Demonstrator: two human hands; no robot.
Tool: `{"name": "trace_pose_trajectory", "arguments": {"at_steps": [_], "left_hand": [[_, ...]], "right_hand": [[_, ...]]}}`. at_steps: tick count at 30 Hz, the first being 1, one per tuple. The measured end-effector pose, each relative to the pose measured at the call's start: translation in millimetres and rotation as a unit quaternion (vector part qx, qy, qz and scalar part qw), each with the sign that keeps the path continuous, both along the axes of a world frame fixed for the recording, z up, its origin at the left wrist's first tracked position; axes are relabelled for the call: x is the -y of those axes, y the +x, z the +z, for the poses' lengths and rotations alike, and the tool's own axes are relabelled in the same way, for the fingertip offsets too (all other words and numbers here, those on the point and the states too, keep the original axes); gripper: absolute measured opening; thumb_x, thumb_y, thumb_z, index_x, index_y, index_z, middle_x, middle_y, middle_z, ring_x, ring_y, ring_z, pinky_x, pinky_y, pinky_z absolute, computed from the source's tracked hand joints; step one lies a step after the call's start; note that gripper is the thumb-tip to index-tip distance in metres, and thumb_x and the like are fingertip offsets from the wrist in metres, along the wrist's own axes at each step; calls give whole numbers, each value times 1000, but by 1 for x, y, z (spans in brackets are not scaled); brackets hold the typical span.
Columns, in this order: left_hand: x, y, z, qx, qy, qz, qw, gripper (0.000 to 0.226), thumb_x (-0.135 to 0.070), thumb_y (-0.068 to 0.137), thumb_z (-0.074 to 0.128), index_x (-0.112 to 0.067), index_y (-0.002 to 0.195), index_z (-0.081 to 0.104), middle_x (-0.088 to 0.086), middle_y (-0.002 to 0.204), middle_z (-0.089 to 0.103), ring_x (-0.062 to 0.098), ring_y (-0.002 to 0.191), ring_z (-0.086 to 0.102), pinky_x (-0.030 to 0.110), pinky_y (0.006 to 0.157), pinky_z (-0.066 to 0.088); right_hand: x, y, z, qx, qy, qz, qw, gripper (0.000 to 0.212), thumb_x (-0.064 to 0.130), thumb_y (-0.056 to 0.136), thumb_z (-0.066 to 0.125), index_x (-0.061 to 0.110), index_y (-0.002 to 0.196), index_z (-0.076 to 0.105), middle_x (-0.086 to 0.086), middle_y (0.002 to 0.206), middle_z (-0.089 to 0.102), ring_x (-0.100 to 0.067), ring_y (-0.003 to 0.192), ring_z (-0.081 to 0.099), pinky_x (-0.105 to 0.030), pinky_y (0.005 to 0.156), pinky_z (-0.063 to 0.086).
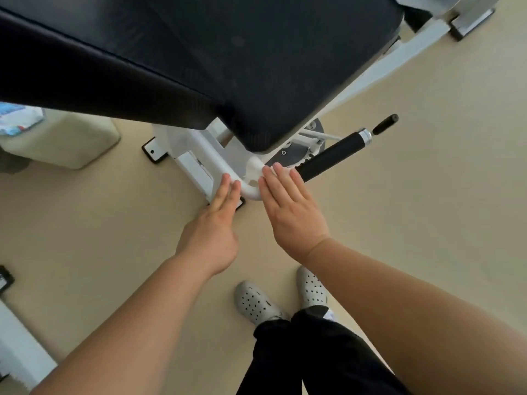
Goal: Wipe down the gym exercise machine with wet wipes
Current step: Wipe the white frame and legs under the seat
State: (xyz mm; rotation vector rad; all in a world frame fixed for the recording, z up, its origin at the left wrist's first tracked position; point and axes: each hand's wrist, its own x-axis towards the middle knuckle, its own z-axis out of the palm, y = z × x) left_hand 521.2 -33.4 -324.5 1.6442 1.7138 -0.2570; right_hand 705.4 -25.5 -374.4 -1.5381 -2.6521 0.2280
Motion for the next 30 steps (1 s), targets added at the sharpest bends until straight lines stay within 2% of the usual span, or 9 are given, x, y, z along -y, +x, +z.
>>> {"name": "trace_pose_trajectory", "arguments": {"at_steps": [3, 5, 8, 12, 16, 18, 22, 27, 30], "left_hand": [[1, -8, -3, -16, 47, -28, 998, 89, -8, 93, 44, -38, 160, -7, -27, 161, -26, 22, 141, 37, 36, 97, 46], [0, -13, -6, -36, 70, -24, 997, 89, -10, 93, 47, -34, 161, -6, -23, 163, -26, 23, 143, 34, 36, 100, 44], [-7, -19, -8, -44, 99, -19, 994, 89, -10, 95, 49, -33, 161, -6, -23, 162, -28, 22, 145, 31, 34, 100, 42], [-29, -41, -17, -32, 110, -79, 990, 91, -7, 93, 48, -34, 161, -7, -23, 162, -27, 21, 149, 24, 37, 106, 42], [-42, -67, -17, -26, 107, -159, 981, 92, -3, 91, 44, -36, 161, -7, -26, 162, -24, 22, 143, 33, 36, 100, 43], [-46, -80, -15, -39, 108, -189, 975, 92, -4, 93, 45, -36, 160, -9, -26, 162, -26, 23, 142, 35, 36, 98, 42], [-62, -93, -11, -82, 108, -226, 965, 92, -8, 93, 46, -35, 160, -11, -24, 161, -29, 25, 142, 36, 43, 103, 45], [-60, -81, -9, -80, 95, -233, 964, 88, -12, 96, 45, -34, 160, -11, -25, 161, -30, 26, 140, 38, 39, 97, 46], [-58, -75, -8, -72, 81, -207, 972, 93, -7, 95, 46, -35, 160, -14, -27, 157, -34, 24, 142, 38, 36, 86, 47]], "right_hand": [[15, -19, -14, -3, 23, -37, 999, 64, 15, 102, 41, -4, 160, 21, -22, 168, 17, -39, 157, 11, -50, 129, -2], [24, -32, -20, -14, 33, -51, 998, 72, 17, 99, 48, -4, 160, 17, -22, 169, 14, -39, 158, 8, -50, 129, -5], [36, -47, -26, -22, 33, -61, 997, 77, 16, 95, 51, -4, 160, 15, -22, 169, 10, -38, 158, 5, -49, 129, -4], [39, -73, -33, -34, 51, -114, 992, 77, 14, 92, 51, -3, 160, 18, -23, 169, 13, -39, 158, 8, -50, 129, 1], [35, -107, -34, 4, 59, -192, 980, 80, 18, 93, 56, -4, 159, 19, -24, 168, 15, -40, 157, 11, -51, 129, 0], [29, -127, -32, 20, 45, -223, 973, 82, 23, 95, 53, -3, 161, 11, -24, 169, 7, -40, 158, 5, -51, 128, -3], [12, -149, -29, 46, 11, -239, 970, 82, 31, 101, 38, 0, 160, -9, -20, 170, -12, -36, 158, -9, -49, 127, -13], [26, -112, -31, 72, 43, -257, 963, 88, 29, 95, 50, 0, 162, 1, -19, 171, 4, -37, 158, 4, -48, 126, -14], [34, -96, -32, 70, 42, -268, 960, 94, 28, 90, 59, -1, 161, 5, -19, 170, 7, -36, 158, 3, -48, 127, -10]]}}
